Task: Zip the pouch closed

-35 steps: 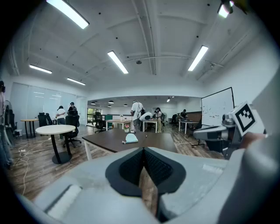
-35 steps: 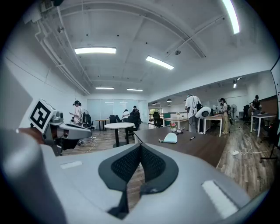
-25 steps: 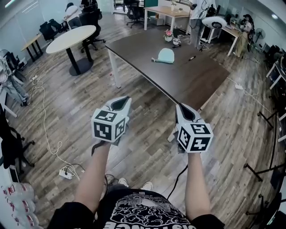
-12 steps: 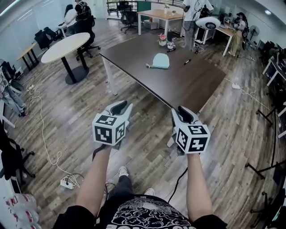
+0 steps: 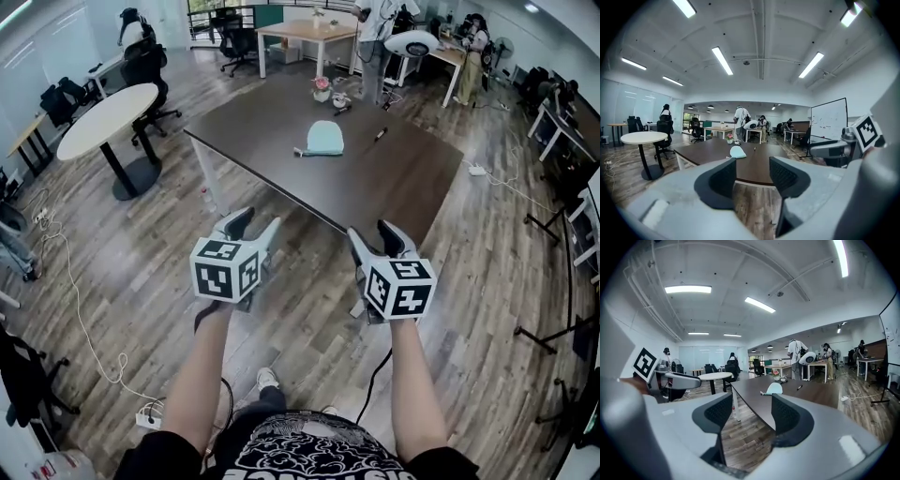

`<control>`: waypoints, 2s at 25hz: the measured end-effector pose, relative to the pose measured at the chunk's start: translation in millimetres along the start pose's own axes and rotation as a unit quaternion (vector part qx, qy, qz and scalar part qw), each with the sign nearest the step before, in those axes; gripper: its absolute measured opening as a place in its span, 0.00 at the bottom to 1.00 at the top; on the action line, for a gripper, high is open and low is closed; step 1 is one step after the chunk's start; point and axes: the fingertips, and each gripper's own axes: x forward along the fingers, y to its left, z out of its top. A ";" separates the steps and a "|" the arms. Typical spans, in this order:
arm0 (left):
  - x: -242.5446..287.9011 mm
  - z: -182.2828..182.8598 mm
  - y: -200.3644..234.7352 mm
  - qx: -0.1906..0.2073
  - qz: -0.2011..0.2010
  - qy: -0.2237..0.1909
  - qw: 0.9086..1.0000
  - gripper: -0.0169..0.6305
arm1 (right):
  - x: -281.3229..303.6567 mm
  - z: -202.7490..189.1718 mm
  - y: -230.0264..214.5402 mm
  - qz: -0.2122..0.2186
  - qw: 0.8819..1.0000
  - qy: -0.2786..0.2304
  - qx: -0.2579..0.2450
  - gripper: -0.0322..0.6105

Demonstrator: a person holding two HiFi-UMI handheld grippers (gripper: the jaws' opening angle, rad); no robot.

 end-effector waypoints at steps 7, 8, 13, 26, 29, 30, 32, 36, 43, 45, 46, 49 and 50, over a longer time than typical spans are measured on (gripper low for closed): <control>25.8 9.4 53.2 0.009 -0.038 0.007 0.999 0.43 | 47.5 8.3 19.4 -0.041 0.999 0.014 0.011 0.59; 29.0 10.7 59.6 0.011 -0.043 0.008 0.999 0.45 | 52.8 10.2 22.0 -0.046 0.999 0.014 0.014 0.61; 41.3 17.2 88.9 0.015 -0.059 0.009 0.998 0.57 | 72.7 18.5 31.1 -0.069 0.998 0.010 0.001 0.67; 59.6 12.7 132.4 0.010 -0.070 0.018 0.997 0.69 | 98.2 14.7 42.3 -0.102 0.995 0.018 0.011 0.82; 62.2 14.6 140.5 0.009 -0.067 0.017 0.998 0.69 | 104.8 17.1 43.4 -0.110 0.994 0.020 0.007 0.82; 63.1 15.4 142.9 0.009 -0.067 0.016 0.998 0.69 | 107.2 18.2 44.0 -0.111 0.994 0.019 0.007 0.82; 66.2 16.1 145.8 0.012 -0.067 0.016 0.998 0.70 | 111.7 19.2 43.5 -0.112 0.994 0.015 0.009 0.82; 74.4 17.1 148.6 0.015 -0.067 0.017 0.997 0.71 | 120.0 18.6 39.0 -0.113 0.993 0.013 0.012 0.82; 103.3 17.9 151.8 0.016 -0.066 0.020 0.997 0.71 | 142.6 22.9 18.2 -0.114 0.993 0.010 0.008 0.82; 115.6 19.9 153.0 0.017 -0.066 0.020 0.997 0.71 | 152.6 24.8 9.2 -0.114 0.993 0.009 0.008 0.82; 122.2 21.5 153.8 0.017 -0.066 0.020 0.997 0.71 | 158.2 25.8 4.4 -0.113 0.993 0.009 0.008 0.82; 146.2 28.0 157.3 0.019 -0.065 0.022 0.997 0.71 | 178.9 30.4 -12.1 -0.111 0.994 0.010 0.009 0.82; 155.8 30.7 159.4 0.020 -0.064 0.023 0.997 0.71 | 187.3 32.5 -18.2 -0.110 0.994 0.011 0.009 0.82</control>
